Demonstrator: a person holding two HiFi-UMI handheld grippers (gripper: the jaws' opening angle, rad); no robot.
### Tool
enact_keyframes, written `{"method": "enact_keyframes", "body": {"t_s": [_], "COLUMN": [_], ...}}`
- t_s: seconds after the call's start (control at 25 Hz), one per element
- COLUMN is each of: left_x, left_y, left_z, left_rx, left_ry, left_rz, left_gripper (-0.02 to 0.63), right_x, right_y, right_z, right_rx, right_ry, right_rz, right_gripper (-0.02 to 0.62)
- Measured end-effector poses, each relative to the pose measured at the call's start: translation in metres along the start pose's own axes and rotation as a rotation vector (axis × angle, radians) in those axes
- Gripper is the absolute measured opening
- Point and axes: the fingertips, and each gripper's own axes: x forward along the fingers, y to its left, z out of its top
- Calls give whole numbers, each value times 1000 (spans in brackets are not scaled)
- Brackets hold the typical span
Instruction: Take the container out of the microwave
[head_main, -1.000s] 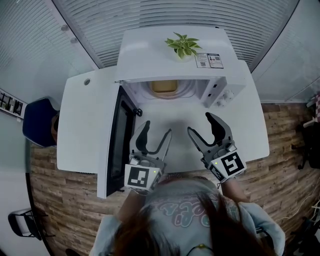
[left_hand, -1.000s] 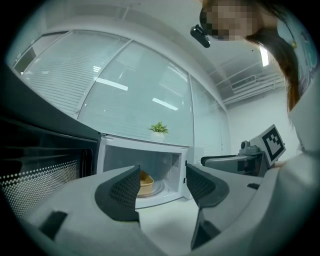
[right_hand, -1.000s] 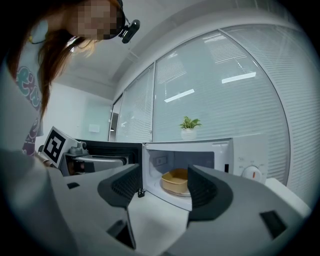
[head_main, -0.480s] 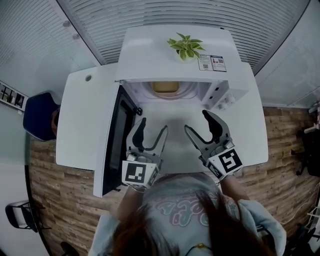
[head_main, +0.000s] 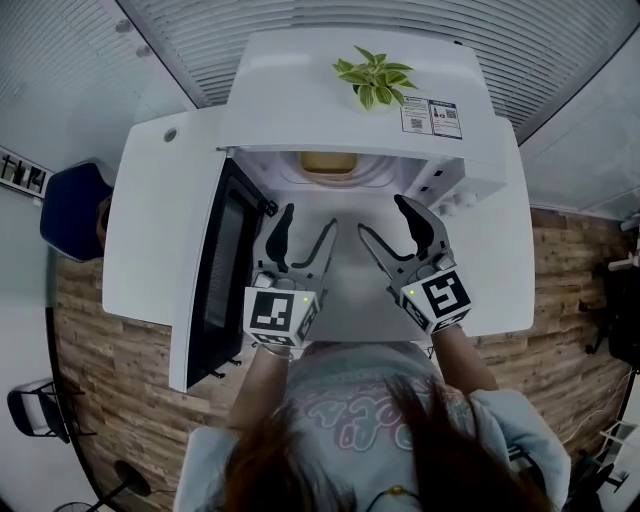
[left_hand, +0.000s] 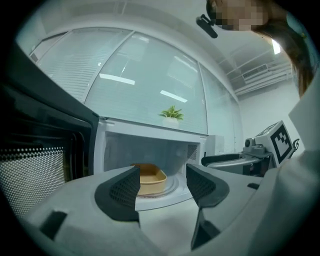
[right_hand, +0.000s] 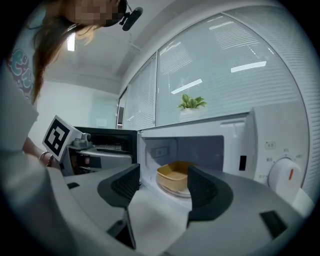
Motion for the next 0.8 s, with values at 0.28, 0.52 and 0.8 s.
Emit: {"method": "enact_keyframes", "body": {"t_s": [0.28, 0.52, 0.8], "left_x": [25, 44, 65], "left_y": [18, 36, 52], "left_z": [-18, -33, -59], "left_rx": [-19, -24, 30], "left_ry": [56, 99, 201], "left_rz": [45, 76, 87], "left_gripper": [262, 262, 264], "right_x": [36, 61, 88], "right_y": [-14, -26, -34], "right_z": [-18, -33, -51], "right_rx": [-17, -9, -39], "right_ry": [43, 82, 142], "right_rz": [9, 2, 5], "right_gripper": [287, 287, 287]}}
